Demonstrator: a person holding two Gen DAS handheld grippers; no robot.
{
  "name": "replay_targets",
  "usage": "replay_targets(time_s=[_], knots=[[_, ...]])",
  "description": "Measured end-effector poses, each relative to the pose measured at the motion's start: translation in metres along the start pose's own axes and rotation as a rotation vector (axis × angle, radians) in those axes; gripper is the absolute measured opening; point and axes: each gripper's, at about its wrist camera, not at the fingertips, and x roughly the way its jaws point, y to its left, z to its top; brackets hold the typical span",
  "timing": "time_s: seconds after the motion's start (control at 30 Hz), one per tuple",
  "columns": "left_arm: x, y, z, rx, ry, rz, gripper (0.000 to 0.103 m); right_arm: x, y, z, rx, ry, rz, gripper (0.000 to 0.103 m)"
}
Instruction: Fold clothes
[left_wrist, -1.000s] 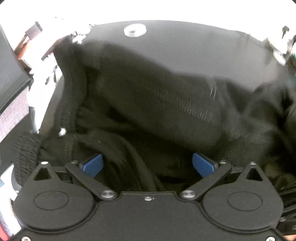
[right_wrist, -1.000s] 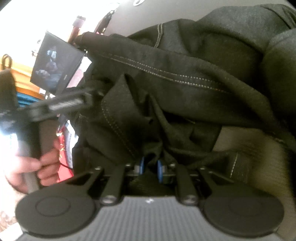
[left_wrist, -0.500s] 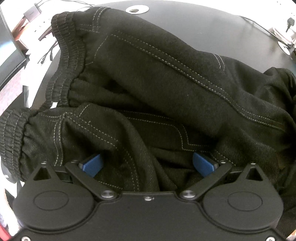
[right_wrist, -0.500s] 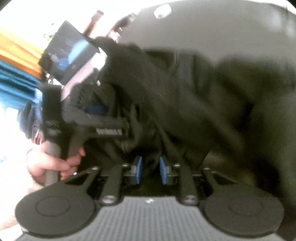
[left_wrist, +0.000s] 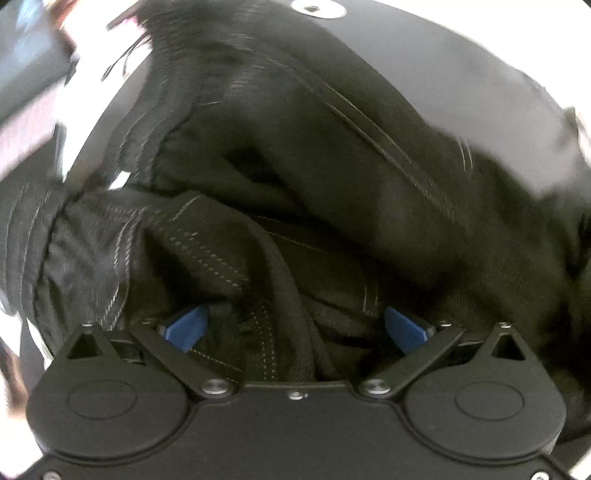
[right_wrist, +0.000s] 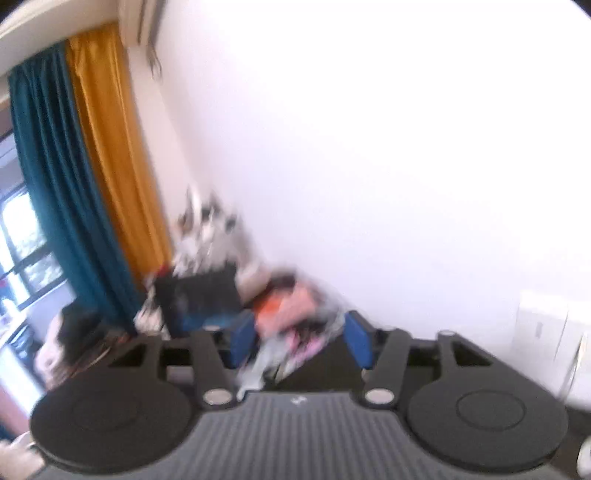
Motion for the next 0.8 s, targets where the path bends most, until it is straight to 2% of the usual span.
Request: replay_targets(time_s=[0.07, 0.13, 0.2, 0.33, 0.4, 0.5, 0.6, 0.67, 0.7, 0.73, 0.8], knots=[[-0.007, 0.018, 0.001, -0.101, 0.002, -0.060, 0.103, 0.016, -0.004, 0.000, -0.045, -0.014, -0.007, 0.058], [-0.015, 0.031, -0.001, -0.141, -0.025, -0.089, 0.102, 0.041, -0.009, -0.014, -0.079, 0.071, -0.007, 0.057], [-0.024, 0.042, -0.002, -0.158, -0.057, -0.100, 0.102, 0.070, -0.016, -0.040, -0.104, 0.201, 0.022, 0.057], [-0.037, 0.053, 0.005, -0.121, -0.124, -0.116, 0.102, 0.120, -0.025, -0.104, -0.074, 0.425, 0.061, 0.057], [-0.035, 0.054, 0.010, -0.089, -0.124, -0.110, 0.102, 0.140, -0.026, -0.134, -0.034, 0.514, 0.078, 0.057], [-0.014, 0.061, 0.007, -0.085, -0.077, -0.107, 0.102, 0.159, -0.018, -0.166, 0.017, 0.612, 0.101, 0.057], [-0.005, 0.060, 0.005, -0.060, -0.051, -0.097, 0.103, 0.160, -0.001, -0.182, -0.083, 0.702, 0.105, 0.056], [-0.003, 0.056, 0.008, -0.029, -0.042, -0.088, 0.103, 0.159, 0.003, -0.189, -0.137, 0.764, 0.104, 0.036], [-0.002, 0.054, 0.008, -0.014, -0.034, -0.082, 0.103, 0.161, 0.002, -0.189, -0.139, 0.790, 0.110, 0.011], [-0.001, 0.052, 0.009, 0.000, -0.027, -0.076, 0.103, 0.160, 0.001, -0.188, -0.138, 0.805, 0.111, 0.007], [0.001, 0.051, 0.010, 0.023, -0.016, -0.070, 0.103, 0.157, 0.001, -0.177, -0.167, 0.799, 0.094, 0.007]])
